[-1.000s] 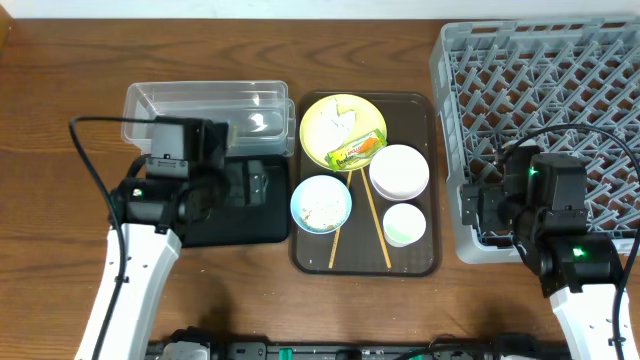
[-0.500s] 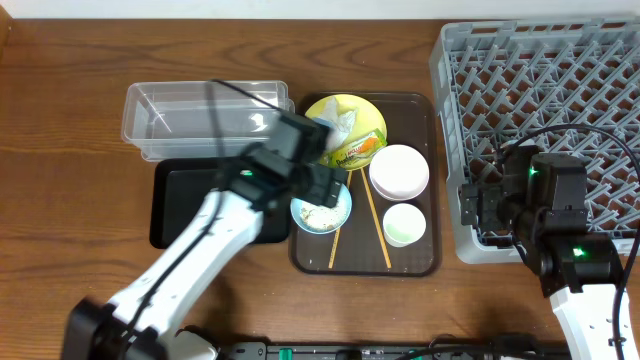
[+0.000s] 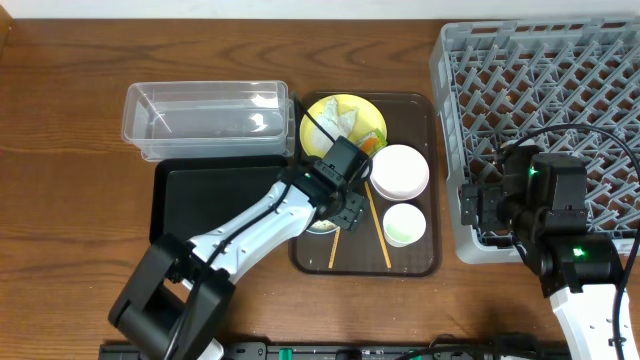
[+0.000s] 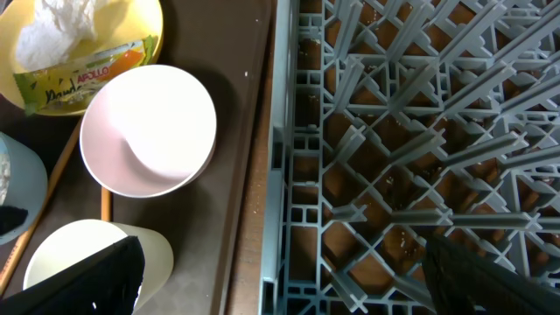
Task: Sort waste into correct bins and load items into the dishwasher rack
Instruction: 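Reach the left gripper to the light-blue bowl and grasp its rim, then carry the blue bowl left and tip rice onto the black tray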
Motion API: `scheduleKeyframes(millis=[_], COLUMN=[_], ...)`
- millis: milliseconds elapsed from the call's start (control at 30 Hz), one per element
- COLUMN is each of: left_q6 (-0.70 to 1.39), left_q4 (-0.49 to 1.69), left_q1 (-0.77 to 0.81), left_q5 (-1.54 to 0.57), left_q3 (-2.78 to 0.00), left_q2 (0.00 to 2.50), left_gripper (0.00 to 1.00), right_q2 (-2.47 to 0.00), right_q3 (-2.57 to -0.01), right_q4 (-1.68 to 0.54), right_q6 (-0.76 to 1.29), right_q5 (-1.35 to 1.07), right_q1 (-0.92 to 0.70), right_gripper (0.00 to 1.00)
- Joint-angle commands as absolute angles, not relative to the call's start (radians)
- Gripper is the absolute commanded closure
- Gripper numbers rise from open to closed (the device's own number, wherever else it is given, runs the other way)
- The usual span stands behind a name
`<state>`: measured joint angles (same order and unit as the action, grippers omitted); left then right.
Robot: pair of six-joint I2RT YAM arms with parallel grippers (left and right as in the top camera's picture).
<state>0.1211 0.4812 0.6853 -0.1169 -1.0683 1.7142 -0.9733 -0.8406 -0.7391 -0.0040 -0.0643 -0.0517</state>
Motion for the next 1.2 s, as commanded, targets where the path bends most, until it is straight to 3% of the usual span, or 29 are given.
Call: scheduleKeyframes(millis=[0,533,867,1067,1100,1167], left_q6=[0.138,0.205,0.204,0.204,0.204,0.204], left_q4=[0.480,0.468,0.470,0.469,0.469,0.469], left_q1=[0.687,0.759,0.783,0.783,0.783,0.783], left_q5=[-0.088,-0.087,-0.056,-0.039,-0.039,-0.039], left_q3=[-1.085,-1.084,-1.084,-1.085,-1.085,-1.085], left_q2=[1.719,1.767,1.778,1.757,1.752,1.744], left_gripper=[0.37,0.50,0.74,0.81,0.88,0.91], right_q2=[-0.973,-0.973,-0.973,-0.973,-0.973,-0.973], right_q3=[-0.862,-0.862,-0.862,-0.862,-0.862,-0.862], right_q4=[-0.738,-0.741,-0.742,-0.742,-0.742,-0.742], right_q6=[0.007,0.007,0.007,0.007,0.007,0.007], right_q5=[-0.072,-0.072,-0.072,-0.072,-0.072,-0.072], right_q1=[-0.059,-0.059,-0.059,-0.059,-0.059,-0.059], right_gripper=[0.01,0.01,0.01,0.01,0.01,0.01])
